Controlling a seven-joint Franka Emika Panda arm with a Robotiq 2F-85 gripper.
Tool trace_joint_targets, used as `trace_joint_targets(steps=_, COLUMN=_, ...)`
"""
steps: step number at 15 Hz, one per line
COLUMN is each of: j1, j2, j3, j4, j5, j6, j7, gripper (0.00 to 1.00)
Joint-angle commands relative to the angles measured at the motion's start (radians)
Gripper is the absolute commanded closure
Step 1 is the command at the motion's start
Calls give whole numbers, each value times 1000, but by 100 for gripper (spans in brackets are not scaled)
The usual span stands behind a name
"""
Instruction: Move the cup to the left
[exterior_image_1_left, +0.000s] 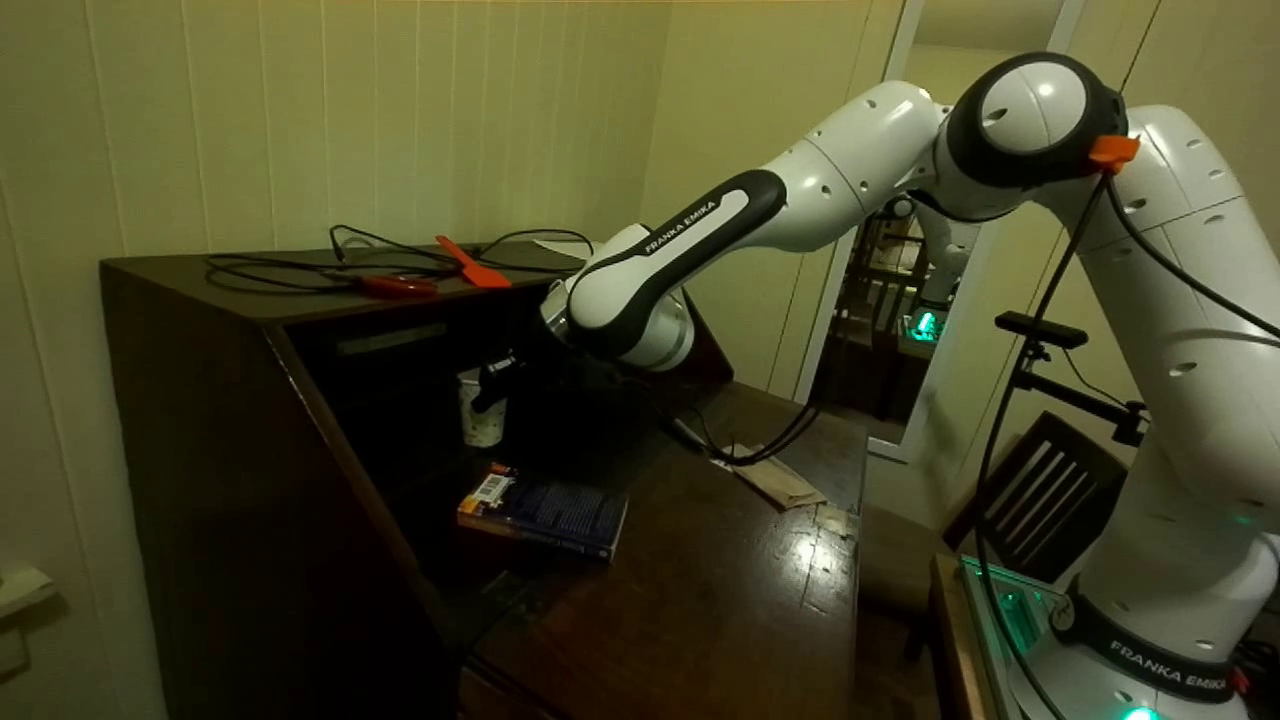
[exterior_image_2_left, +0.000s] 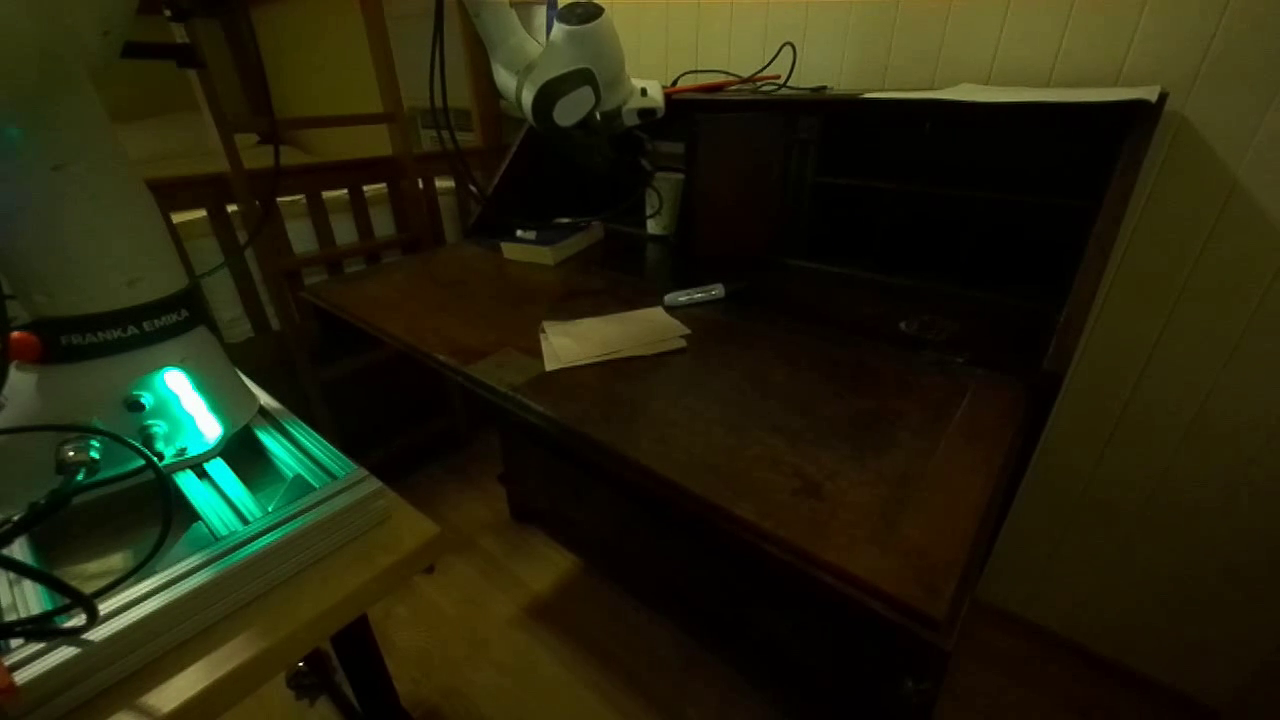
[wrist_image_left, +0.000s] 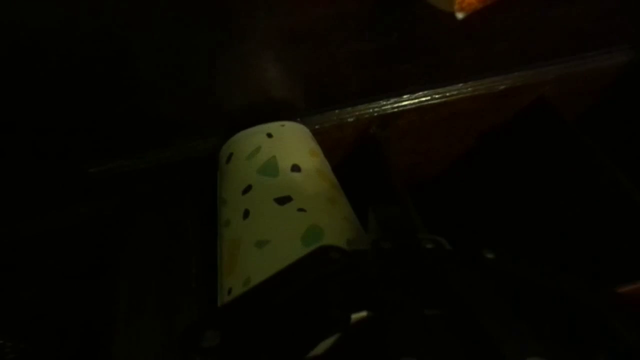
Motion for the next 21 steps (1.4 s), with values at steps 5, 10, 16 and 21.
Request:
trace_joint_targets(steps=5, j1=-12, j2=77, j3=31, j4=92, j5=-2, j6=35, j7=-12, gripper=100)
trace_joint_targets(steps=10, j1=-4, j2=26, j3=-6, j4=56, j5=-49, j6=-29, j7=17, gripper=100)
trace_joint_targets(steps=16, j1=58, j2=-93, j3=-141, j4=-20, j5=-100, j6=-175, j7=20, gripper=100)
trace_joint_targets(steps=21, j1=152, j2=-186, j3=-287, j4=-74, j5=-162, j6=-315, j7=38, gripper=100)
